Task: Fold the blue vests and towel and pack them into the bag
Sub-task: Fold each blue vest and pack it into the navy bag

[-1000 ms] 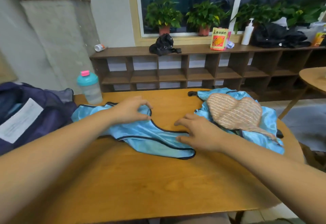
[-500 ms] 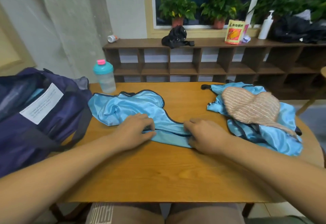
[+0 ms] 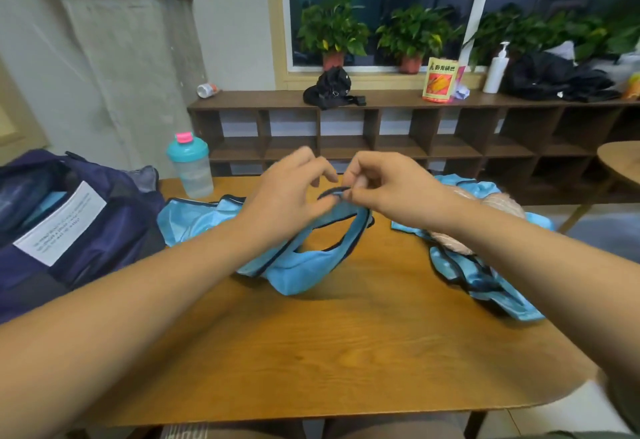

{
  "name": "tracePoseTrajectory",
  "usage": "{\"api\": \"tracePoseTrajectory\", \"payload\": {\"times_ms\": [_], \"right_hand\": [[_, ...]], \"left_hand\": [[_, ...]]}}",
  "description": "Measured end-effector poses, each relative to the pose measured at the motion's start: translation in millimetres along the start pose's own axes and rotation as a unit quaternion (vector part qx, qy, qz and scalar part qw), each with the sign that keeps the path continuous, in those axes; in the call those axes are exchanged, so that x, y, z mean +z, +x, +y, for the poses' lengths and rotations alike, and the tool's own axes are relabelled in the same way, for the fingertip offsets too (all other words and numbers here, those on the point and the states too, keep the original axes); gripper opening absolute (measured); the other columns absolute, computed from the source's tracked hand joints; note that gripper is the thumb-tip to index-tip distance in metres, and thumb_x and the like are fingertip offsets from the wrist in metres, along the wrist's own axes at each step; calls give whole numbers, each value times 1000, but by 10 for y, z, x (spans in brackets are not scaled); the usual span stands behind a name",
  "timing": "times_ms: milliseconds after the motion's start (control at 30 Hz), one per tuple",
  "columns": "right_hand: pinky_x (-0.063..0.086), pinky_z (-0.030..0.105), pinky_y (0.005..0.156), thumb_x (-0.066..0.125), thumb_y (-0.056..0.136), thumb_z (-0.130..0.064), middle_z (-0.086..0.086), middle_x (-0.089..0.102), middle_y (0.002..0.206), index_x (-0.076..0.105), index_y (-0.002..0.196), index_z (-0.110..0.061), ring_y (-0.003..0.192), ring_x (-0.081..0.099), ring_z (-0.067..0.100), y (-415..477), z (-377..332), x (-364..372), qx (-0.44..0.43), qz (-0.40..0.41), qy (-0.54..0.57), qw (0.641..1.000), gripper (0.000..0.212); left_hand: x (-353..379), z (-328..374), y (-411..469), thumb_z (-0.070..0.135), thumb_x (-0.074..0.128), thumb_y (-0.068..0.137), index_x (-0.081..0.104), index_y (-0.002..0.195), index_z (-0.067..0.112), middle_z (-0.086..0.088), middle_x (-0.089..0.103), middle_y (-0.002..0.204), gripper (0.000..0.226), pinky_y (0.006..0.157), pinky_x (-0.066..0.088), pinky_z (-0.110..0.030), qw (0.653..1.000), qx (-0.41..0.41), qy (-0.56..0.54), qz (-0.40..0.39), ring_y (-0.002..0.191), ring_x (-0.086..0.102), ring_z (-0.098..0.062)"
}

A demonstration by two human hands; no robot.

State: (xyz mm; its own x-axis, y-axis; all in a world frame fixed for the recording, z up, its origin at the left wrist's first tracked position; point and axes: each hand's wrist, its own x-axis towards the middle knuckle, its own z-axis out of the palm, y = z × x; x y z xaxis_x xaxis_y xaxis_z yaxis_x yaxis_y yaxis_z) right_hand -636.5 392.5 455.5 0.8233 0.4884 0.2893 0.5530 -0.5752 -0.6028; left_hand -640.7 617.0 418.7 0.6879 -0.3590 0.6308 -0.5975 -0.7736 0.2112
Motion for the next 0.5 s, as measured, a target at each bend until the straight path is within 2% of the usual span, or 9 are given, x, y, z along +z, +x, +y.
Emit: {"api": "tracePoseTrajectory", "payload": {"times_ms": [100,267,367,500], "right_hand": [[56,38,75,81,93,-32,-3,71,79,66,105,-28,76,70,14,67,-132,-111,-16,30,42,999,19],[58,42,87,78,91,-52,-4,73,95,69,108,-30,94,71,19,91,-127,-27,54,67,134,987,29],[58,42,95,79,90,-51,-5,74,112,69,113,-30,104,71,11,105,-74,103,117,19,176,977,33],[47,38,98,81,91,-40,-9,76,118,70,121,-25,116,68,10,135,-81,252,149,-18,279,948,35]], "left_hand": [[-238,-6,220,26,77,88,71,92,28,10,52,83,8,71,46,-33,999,-22,-3,47,77,53,-6],[-511,-97,351,19,75,86,74,87,30,8,59,72,11,66,41,-26,992,-81,-70,65,66,52,-4],[-596,-129,373,21,75,90,76,87,29,11,54,63,9,64,40,-30,985,-112,-116,61,61,46,-3],[-670,-178,393,21,75,93,78,90,28,14,53,58,8,68,47,-34,976,-147,-153,52,60,49,-6]]}}
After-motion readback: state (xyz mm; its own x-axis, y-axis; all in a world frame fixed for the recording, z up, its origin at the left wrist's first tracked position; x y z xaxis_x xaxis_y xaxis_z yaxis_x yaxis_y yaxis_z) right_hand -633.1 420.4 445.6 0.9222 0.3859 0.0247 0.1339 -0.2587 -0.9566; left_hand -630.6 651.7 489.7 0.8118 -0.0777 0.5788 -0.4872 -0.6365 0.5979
